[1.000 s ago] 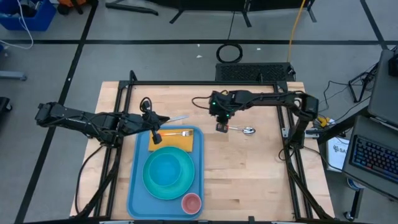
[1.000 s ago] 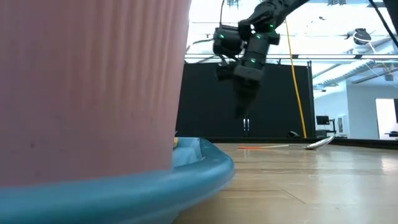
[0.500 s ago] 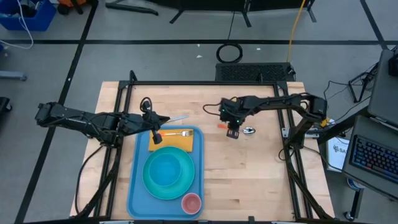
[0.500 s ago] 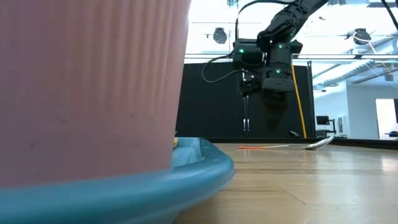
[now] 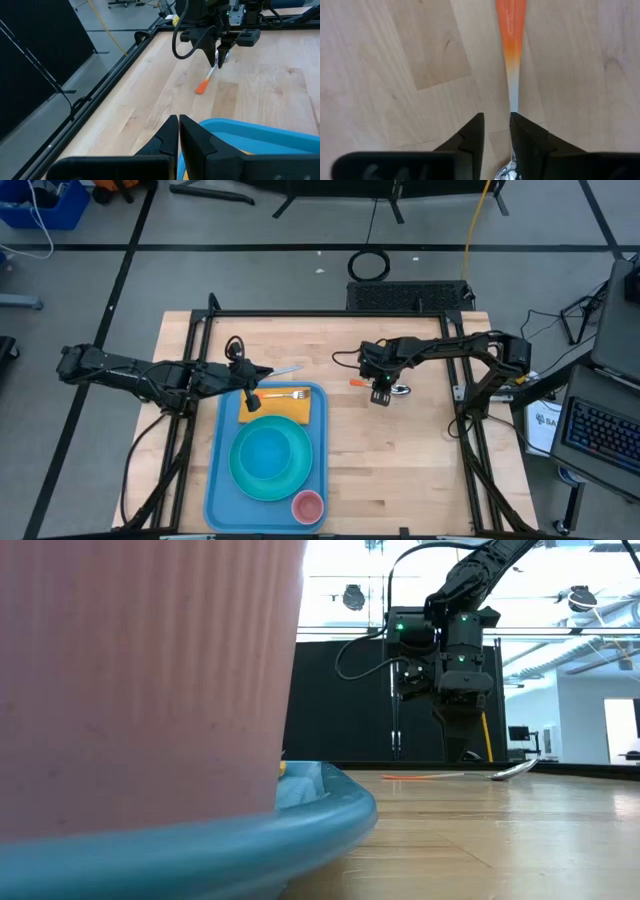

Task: Set up tray
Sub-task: Put the orange spoon to the bottom of the orange fork on the yellow napkin on the blue serving tray

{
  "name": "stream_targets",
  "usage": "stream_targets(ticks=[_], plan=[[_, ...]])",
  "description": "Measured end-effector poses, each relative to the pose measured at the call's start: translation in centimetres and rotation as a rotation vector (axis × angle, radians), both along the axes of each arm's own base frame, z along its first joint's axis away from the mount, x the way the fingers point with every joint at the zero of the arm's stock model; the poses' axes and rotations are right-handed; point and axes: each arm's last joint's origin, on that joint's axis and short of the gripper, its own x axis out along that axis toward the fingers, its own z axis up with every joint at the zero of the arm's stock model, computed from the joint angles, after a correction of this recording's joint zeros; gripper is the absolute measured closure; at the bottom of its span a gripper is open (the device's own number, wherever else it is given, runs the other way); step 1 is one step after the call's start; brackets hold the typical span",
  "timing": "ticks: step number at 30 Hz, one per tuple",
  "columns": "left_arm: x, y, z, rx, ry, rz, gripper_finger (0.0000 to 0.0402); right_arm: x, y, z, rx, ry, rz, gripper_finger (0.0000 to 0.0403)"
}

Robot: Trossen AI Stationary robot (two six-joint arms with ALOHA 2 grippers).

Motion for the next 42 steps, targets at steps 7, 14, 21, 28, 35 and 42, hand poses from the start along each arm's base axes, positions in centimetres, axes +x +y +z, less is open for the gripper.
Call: stream_targets(ticks=[7, 14, 21, 28, 35, 42], plan=[[0.0, 0.0, 0.0, 0.0, 0.0, 0.0, 0.038, -0.1, -0.1, -0.1, -0.044, 0.021, -0.005, 0.0263], [0.0, 0.0, 0.0, -0.001, -0.001, 0.0, 0.038, -0.4, 0.0, -0.1, -0.029, 0.047, -0.015, 0.0258], [0.0, 0.0, 0.0, -0.002, -0.001, 0.001, 0.038, -0.3, 0.0, -0.3, -0.004, 0.024, -0.009, 0.0257], [0.0, 0.0, 0.0, -0.003, -0.001, 0.0, 0.038, -1.3, 0.0, -1.9, 0.015, 0.014, -0.023, 0.0261], [0.0, 0.0, 0.0, -0.003, -0.006, 0.0, 0.038, -1.5, -0.1, -2.2, 0.006, 0.001, -0.01, 0.026], [0.0, 0.0, 0.1, -0.003, -0.008, 0.001, 0.038, -1.7, 0.0, -0.9, -0.025, -0.048, 0.0, 0.0266]])
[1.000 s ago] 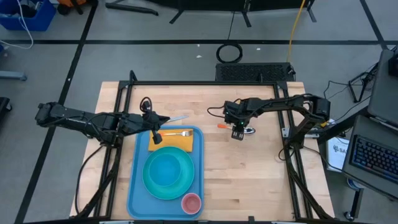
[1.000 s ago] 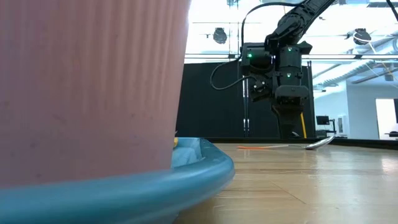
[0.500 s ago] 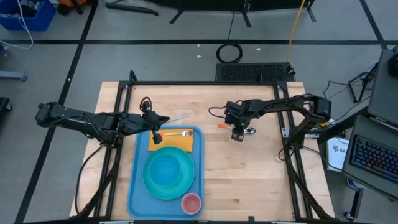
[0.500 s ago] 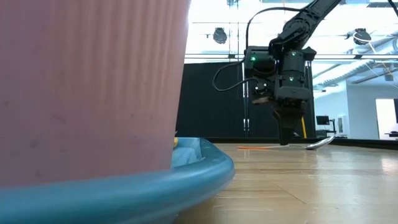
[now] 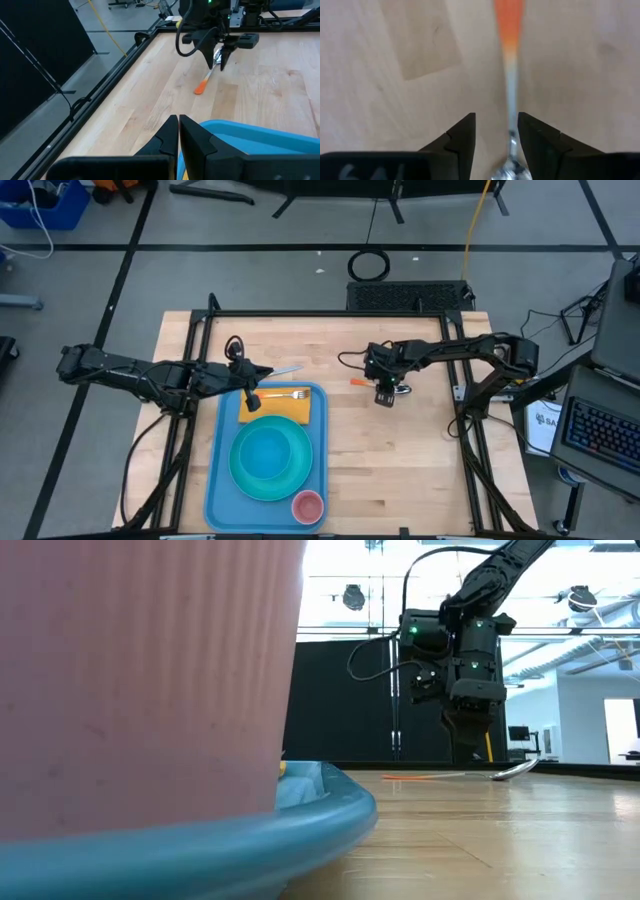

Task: Set up tray
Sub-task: Put the orange spoon to the bottom of the orange fork on the yellow napkin on the blue serving tray

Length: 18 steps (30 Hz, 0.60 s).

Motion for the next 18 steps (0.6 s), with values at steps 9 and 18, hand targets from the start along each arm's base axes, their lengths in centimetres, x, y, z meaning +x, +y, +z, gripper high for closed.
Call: stream_targets(ticks=[9, 18], plan=[[0.0, 0.0, 0.0, 0.001, 0.0, 0.001, 0.038, -0.2, -0.1, 0.2, -0.028, -0.021, -0.003, 0.0268], [0.1, 0.0, -0.1, 0.001, 0.004, 0.001, 0.038, -1.5, -0.4, -1.5, -0.018, -0.003, -0.029, 0.0268]])
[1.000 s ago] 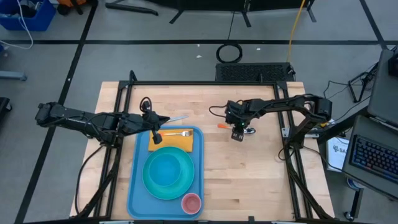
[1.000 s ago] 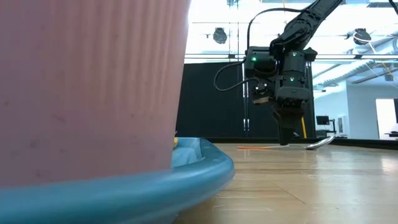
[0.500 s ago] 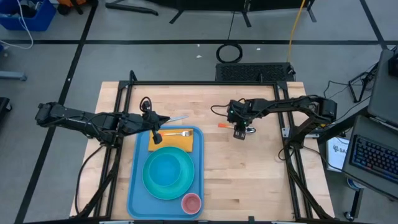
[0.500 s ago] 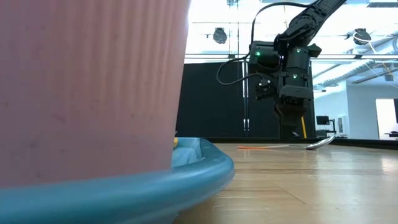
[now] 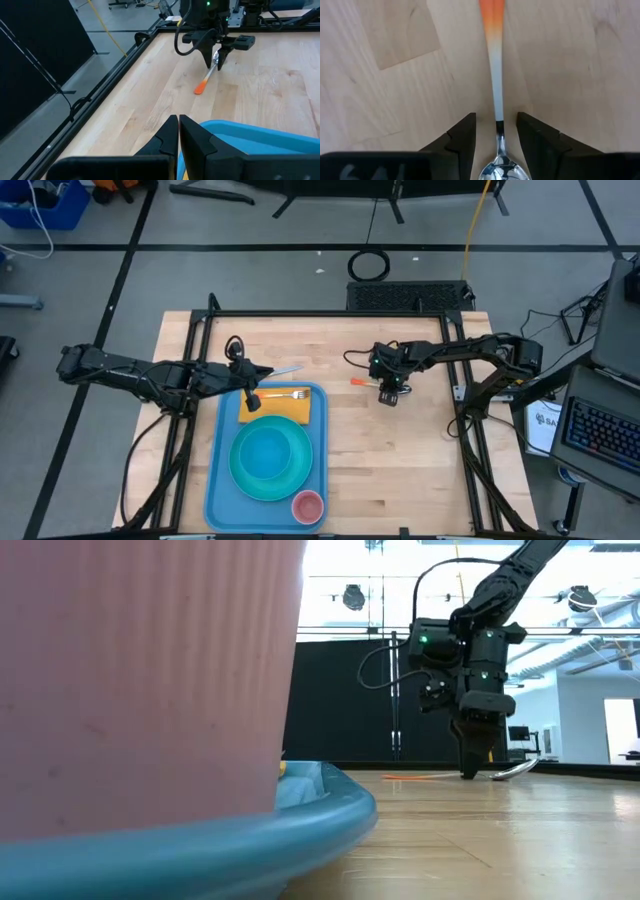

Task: Set up tray
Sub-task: Put the orange spoon to the bottom of the orange fork on the yellow napkin on the blue serving tray

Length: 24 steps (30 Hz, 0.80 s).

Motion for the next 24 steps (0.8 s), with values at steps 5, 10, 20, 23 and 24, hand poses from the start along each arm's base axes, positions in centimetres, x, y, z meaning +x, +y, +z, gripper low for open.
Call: stream_targets(ticks=[5, 10, 20, 23, 24], plan=[[0.7, 0.0, -0.4, 0.008, 0.009, 0.004, 0.038, 0.0, -0.1, -0.1, -0.002, -0.012, -0.003, 0.0268], [1.5, -0.1, -1.0, 0.021, 0.034, 0.001, 0.038, 0.0, -0.1, -0.1, -0.003, -0.013, -0.003, 0.0278], [1.9, 0.2, -1.1, 0.03, 0.035, 0.015, 0.038, 0.1, -0.2, -0.1, -0.014, -0.021, 0.0, 0.0387], [1.9, 0.2, -1.1, 0.029, 0.033, 0.015, 0.038, 0.1, -0.2, -0.1, -0.014, -0.023, -0.001, 0.0393], [1.9, 0.2, -1.1, 0.029, 0.034, 0.015, 0.038, 0.1, -0.2, -0.1, -0.014, -0.026, -0.004, 0.039]])
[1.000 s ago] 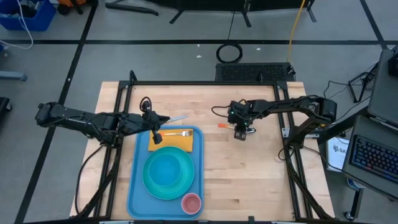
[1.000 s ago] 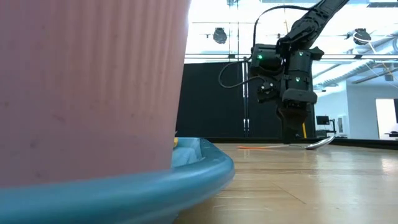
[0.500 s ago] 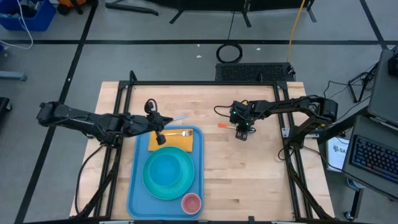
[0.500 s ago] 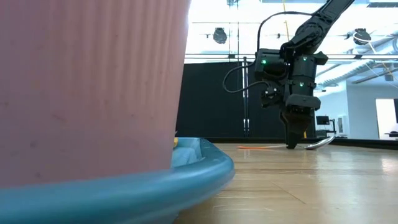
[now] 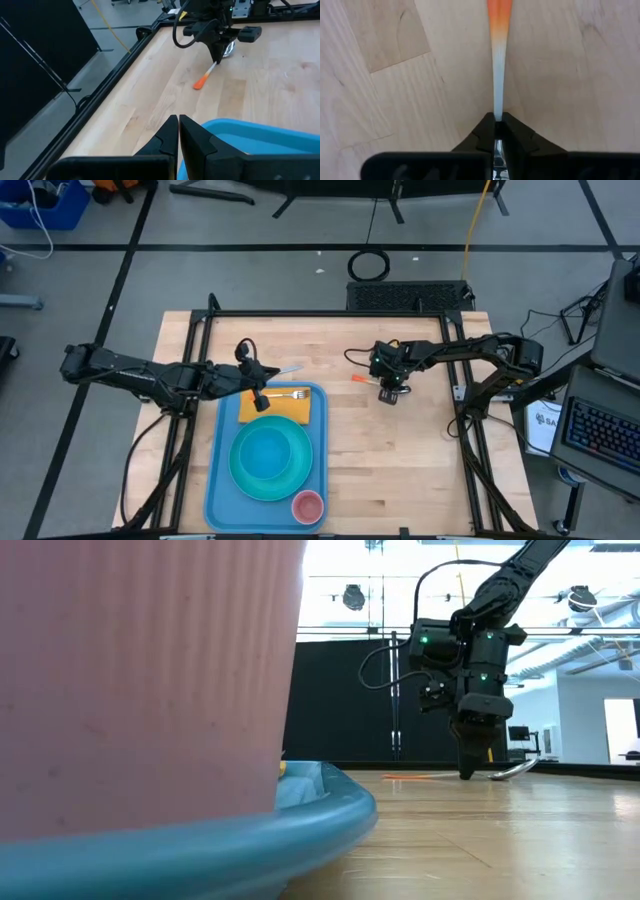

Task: Set up tray
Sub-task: Put the orange spoon to the bottom of the orange fork on the yellow napkin on the blue serving tray

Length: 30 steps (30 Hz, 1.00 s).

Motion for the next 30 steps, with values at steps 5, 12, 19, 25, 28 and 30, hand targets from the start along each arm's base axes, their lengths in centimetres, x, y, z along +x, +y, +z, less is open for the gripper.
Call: stream_targets(ticks=[5, 12, 19, 25, 28, 30], plan=[[0.0, 0.0, 0.0, 0.0, 0.001, 0.0, 0.038, 0.2, -0.1, 0.0, -0.006, -0.027, 0.001, 0.0397], [0.0, 0.0, 0.0, 0.005, 0.003, -0.002, 0.038, 1.0, -0.3, 0.2, -0.034, -0.107, 0.006, 0.0399], [0.0, 0.0, 0.0, 0.014, 0.008, -0.007, 0.038, 2.1, -0.6, 1.4, -0.069, -0.16, 0.039, 0.0401], [-0.3, 0.0, 0.3, 0.024, 0.001, -0.012, 0.038, 4.1, -0.3, 3.9, -0.116, -0.241, 0.115, 0.0402], [-0.8, 0.1, 0.7, 0.024, -0.015, -0.013, 0.038, 5.3, 0.0, 5.4, -0.142, -0.29, 0.158, 0.0402], [-1.2, 0.1, 1.1, 0.023, -0.034, -0.013, 0.038, 6.0, 0.1, 6.5, -0.155, -0.327, 0.17, 0.0402]])
